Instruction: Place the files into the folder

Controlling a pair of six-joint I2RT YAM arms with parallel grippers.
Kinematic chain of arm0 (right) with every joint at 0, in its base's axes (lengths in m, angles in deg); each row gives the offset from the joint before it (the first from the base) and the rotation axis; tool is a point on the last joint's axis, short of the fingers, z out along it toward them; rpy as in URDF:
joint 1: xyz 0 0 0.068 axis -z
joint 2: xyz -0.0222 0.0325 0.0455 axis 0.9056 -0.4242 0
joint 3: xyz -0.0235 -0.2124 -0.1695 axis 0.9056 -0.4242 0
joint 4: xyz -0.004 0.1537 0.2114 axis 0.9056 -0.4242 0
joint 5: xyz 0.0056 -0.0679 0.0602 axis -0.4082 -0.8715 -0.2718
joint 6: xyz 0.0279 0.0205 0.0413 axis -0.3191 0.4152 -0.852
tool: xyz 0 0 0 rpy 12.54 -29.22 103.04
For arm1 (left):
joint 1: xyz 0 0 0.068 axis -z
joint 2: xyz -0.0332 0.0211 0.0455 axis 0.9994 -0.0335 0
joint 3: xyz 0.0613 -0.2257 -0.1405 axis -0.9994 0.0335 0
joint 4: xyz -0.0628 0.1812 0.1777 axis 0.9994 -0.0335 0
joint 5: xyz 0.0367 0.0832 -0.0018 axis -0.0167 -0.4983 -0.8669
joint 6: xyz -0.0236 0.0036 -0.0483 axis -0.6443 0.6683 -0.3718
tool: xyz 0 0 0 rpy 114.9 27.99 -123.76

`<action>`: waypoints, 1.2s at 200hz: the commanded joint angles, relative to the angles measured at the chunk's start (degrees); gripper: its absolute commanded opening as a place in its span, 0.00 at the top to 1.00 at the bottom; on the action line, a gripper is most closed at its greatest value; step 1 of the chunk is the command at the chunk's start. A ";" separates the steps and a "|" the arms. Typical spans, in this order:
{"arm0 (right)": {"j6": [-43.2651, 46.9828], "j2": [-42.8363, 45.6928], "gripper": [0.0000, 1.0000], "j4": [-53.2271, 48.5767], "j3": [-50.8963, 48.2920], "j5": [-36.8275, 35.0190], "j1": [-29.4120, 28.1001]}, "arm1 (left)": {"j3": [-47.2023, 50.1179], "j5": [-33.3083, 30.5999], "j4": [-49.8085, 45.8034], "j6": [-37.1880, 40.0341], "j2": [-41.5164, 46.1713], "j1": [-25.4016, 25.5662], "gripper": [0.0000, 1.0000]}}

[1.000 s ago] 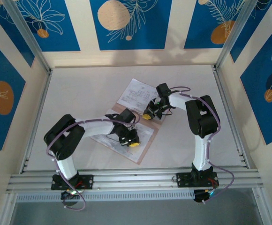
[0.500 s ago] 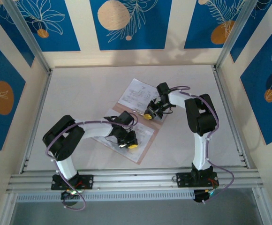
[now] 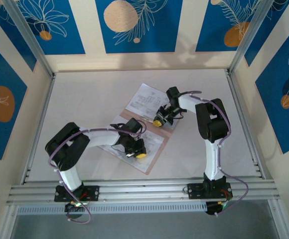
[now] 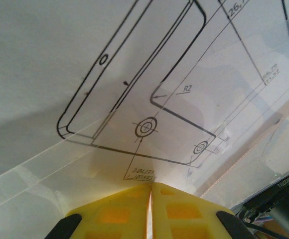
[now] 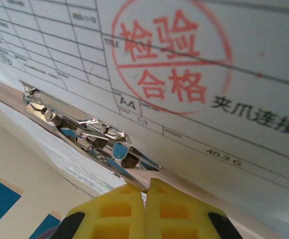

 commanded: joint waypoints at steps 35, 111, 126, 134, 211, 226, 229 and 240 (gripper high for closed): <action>-0.80 -6.73 1.00 -7.14 0.14 -13.62 1.72 | 1.91 -2.71 -5.13 -0.64 -0.85 0.28 0.90; -1.28 -8.78 1.00 -10.56 0.83 -15.16 0.59 | 1.56 -2.81 -4.75 -0.86 -0.94 0.12 0.90; -1.54 -9.36 1.00 -11.43 1.36 -15.67 0.34 | 1.56 -2.88 -4.58 -1.01 -0.95 0.12 0.90; -1.62 -9.67 1.00 -12.06 1.80 -16.02 0.16 | 1.73 -2.88 -4.42 -1.13 -0.96 0.08 0.90; -3.89 -12.93 1.00 -18.32 5.14 -21.20 -1.43 | 1.86 -3.10 -3.57 -1.61 -0.68 0.09 0.90; -4.17 -13.40 1.00 -19.05 6.03 -21.75 -1.96 | 1.91 -3.06 -3.46 -1.66 -0.72 0.15 0.90; -4.20 -13.50 1.00 -19.26 6.26 -21.86 -2.01 | 1.91 -3.06 -3.39 -1.62 -0.69 0.10 0.90; -4.34 -14.04 1.00 -20.26 7.10 -22.36 -2.54 | 1.91 -3.06 -3.23 -1.62 -0.68 0.10 0.90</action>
